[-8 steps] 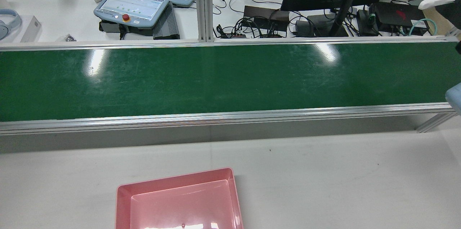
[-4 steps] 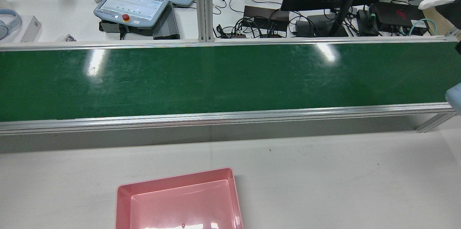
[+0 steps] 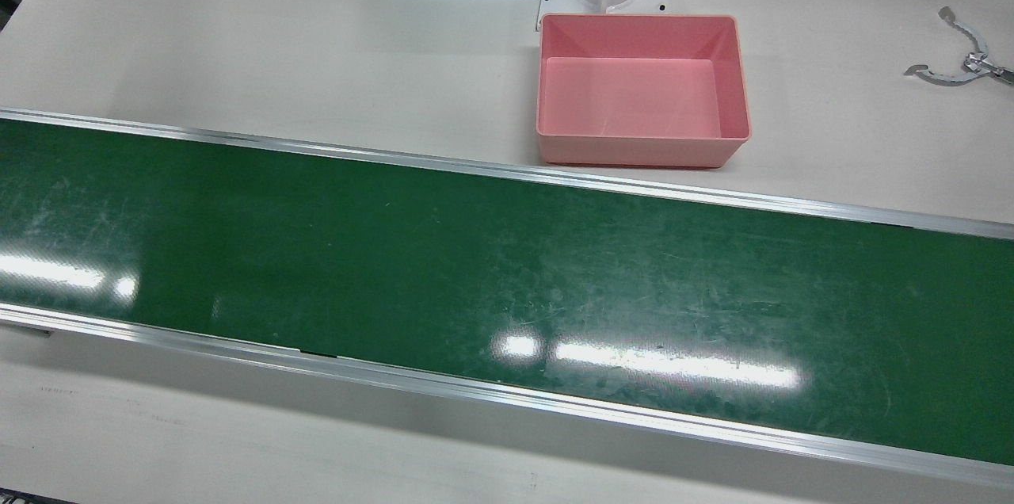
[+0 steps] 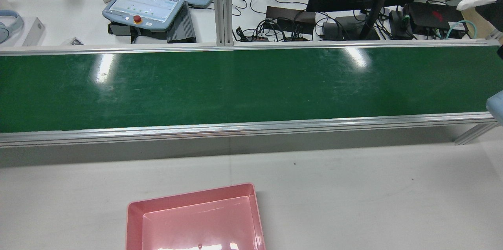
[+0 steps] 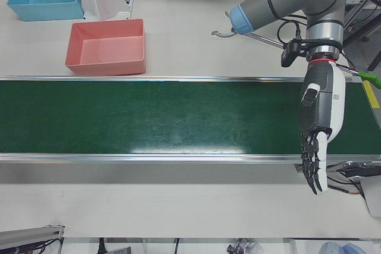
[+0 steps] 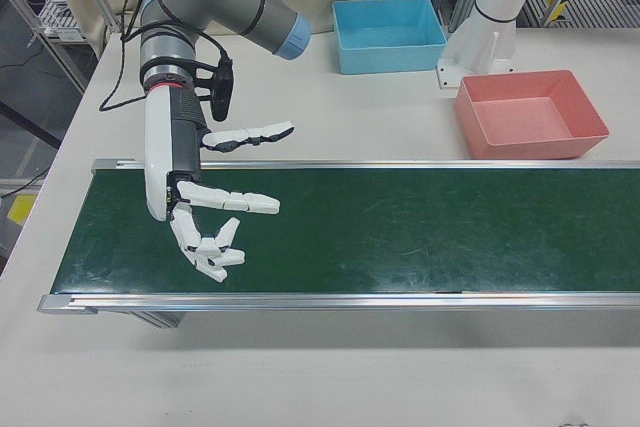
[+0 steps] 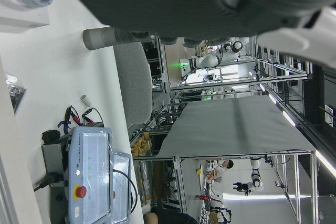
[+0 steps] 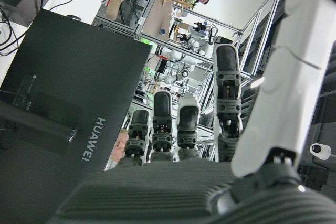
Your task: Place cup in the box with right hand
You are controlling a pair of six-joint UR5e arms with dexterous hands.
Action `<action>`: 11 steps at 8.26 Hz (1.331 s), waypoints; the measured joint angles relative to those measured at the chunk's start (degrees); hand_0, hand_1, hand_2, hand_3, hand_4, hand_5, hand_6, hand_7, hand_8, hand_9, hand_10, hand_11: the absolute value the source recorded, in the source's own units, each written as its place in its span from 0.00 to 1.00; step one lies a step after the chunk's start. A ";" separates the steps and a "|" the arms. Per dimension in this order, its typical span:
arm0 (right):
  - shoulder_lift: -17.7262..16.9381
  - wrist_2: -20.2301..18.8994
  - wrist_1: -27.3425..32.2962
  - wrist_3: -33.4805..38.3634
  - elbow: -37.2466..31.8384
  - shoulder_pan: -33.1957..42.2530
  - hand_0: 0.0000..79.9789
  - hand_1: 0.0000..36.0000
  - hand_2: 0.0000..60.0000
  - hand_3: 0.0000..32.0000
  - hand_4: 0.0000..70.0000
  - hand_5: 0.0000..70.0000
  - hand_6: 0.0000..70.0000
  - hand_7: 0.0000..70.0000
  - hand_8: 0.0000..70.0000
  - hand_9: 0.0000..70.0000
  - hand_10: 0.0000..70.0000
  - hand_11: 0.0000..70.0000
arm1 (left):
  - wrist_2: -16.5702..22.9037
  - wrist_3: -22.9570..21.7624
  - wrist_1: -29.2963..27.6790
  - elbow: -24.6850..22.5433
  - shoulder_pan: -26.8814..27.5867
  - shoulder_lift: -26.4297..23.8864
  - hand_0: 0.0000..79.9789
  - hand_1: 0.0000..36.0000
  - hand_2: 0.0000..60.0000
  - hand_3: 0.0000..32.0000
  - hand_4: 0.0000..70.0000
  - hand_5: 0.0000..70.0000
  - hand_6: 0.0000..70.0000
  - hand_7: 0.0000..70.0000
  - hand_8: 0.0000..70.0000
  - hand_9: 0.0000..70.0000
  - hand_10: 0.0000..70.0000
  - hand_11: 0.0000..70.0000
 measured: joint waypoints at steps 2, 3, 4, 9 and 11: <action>0.01 0.00 -0.03 0.00 0.00 -0.04 0.70 0.29 0.00 0.00 0.70 0.09 0.29 1.00 0.25 0.55 0.19 0.29 | 0.00 0.00 0.00 -0.02 0.00 0.03 0.00 0.00 0.00 0.00 0.00 0.00 0.00 0.00 0.00 0.00 0.00 0.00; 0.01 0.00 -0.03 0.00 -0.02 -0.06 0.70 0.29 0.00 0.00 0.71 0.09 0.29 1.00 0.26 0.55 0.19 0.30 | 0.00 0.00 0.00 -0.02 0.00 0.04 0.00 0.00 0.00 0.00 0.00 0.00 0.00 0.00 0.00 0.00 0.00 0.00; 0.02 0.00 -0.04 0.00 -0.06 -0.07 0.70 0.29 0.00 0.00 0.71 0.09 0.29 1.00 0.26 0.55 0.19 0.30 | 0.00 0.00 0.00 -0.02 0.00 0.03 0.00 0.00 0.00 0.00 0.00 0.00 0.00 0.00 0.00 0.00 0.00 0.00; 0.02 0.00 0.01 -0.09 -0.01 -0.02 0.70 0.29 0.00 0.00 0.70 0.09 0.29 1.00 0.26 0.55 0.19 0.30 | 0.00 0.00 0.00 0.00 0.05 -0.01 0.00 0.00 0.00 0.00 0.00 0.00 0.00 0.00 0.00 0.00 0.00 0.00; 0.02 0.00 0.01 -0.09 -0.02 -0.02 0.70 0.29 0.00 0.00 0.71 0.09 0.29 1.00 0.26 0.55 0.19 0.29 | 0.00 0.00 0.00 0.00 0.03 0.00 0.00 0.00 0.00 0.00 0.00 0.00 0.00 0.00 0.00 0.00 0.00 0.00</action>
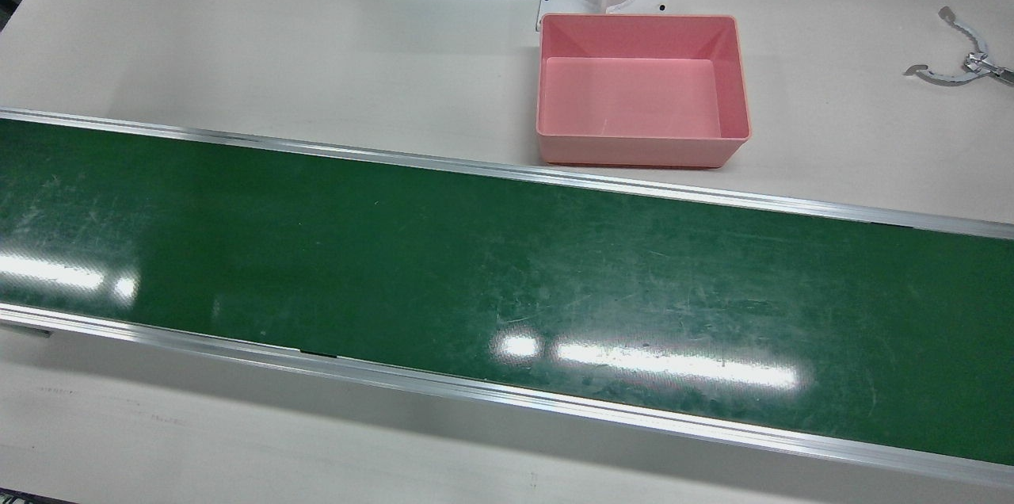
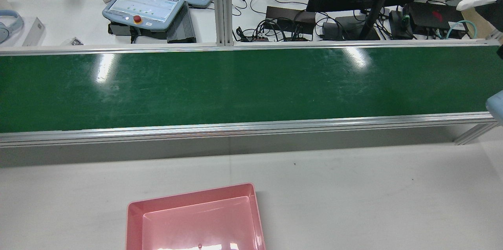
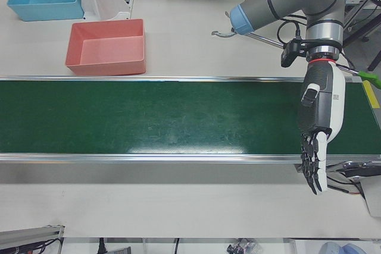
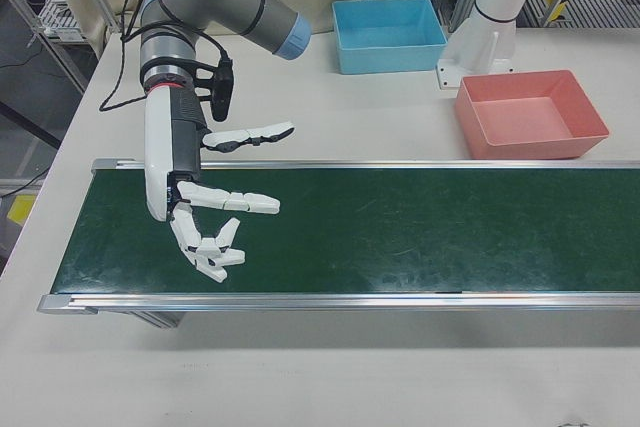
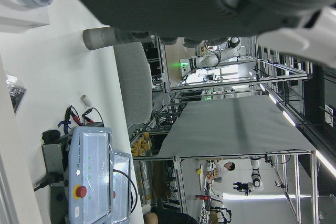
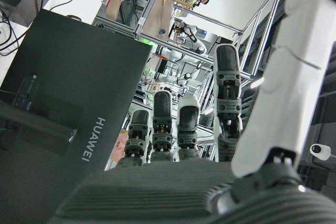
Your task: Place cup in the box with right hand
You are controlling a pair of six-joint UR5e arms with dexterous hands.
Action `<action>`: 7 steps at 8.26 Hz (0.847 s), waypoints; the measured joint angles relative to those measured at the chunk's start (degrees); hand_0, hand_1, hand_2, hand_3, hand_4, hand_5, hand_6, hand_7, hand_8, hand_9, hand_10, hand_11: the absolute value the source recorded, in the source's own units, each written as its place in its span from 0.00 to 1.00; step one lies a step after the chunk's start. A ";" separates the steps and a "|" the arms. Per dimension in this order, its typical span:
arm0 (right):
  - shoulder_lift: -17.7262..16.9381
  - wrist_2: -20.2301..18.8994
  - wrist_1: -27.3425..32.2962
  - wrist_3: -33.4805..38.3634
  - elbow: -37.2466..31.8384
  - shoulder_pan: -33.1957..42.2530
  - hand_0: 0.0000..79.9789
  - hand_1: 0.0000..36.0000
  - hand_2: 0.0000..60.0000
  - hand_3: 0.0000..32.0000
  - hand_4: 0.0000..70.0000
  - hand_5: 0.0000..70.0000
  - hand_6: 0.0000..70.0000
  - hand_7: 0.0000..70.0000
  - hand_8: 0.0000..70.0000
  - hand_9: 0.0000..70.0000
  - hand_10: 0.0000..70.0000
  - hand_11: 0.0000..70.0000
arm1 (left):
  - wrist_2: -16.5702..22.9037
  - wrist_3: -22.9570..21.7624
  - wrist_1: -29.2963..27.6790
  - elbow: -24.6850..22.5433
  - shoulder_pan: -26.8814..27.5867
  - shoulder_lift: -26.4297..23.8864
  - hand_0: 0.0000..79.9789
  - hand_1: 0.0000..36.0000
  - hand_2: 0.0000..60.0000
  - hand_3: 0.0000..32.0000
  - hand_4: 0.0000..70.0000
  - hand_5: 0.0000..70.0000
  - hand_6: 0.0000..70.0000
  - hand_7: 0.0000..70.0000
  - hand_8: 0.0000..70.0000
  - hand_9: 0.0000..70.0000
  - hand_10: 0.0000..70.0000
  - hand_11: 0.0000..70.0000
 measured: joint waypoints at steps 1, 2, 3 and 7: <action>0.00 0.00 -0.01 0.00 0.00 -0.01 0.70 0.29 0.00 0.00 0.70 0.09 0.29 1.00 0.25 0.54 0.19 0.29 | 0.00 0.00 0.00 0.00 -0.01 0.00 0.00 0.00 0.00 0.00 0.00 0.00 0.00 0.00 0.00 0.00 0.00 0.00; 0.00 0.00 -0.02 0.00 0.01 0.00 0.70 0.29 0.00 0.00 0.70 0.09 0.29 1.00 0.25 0.54 0.19 0.29 | 0.00 0.00 0.00 0.00 -0.02 -0.01 0.00 0.00 0.00 0.00 0.00 0.00 0.00 0.00 0.00 0.00 0.00 0.00; 0.00 0.00 -0.04 0.00 0.02 -0.01 0.70 0.29 0.00 0.00 0.70 0.09 0.29 1.00 0.25 0.55 0.19 0.29 | 0.00 0.00 0.00 0.00 -0.02 -0.02 0.00 0.00 0.00 0.00 0.00 0.00 0.00 0.00 0.00 0.00 0.00 0.00; 0.00 0.00 -0.01 -0.04 0.02 -0.03 0.70 0.29 0.00 0.00 0.71 0.09 0.29 1.00 0.26 0.55 0.19 0.30 | 0.00 0.00 0.00 -0.02 -0.03 -0.02 0.00 0.00 0.00 0.00 0.00 0.00 0.00 0.00 0.00 0.00 0.00 0.00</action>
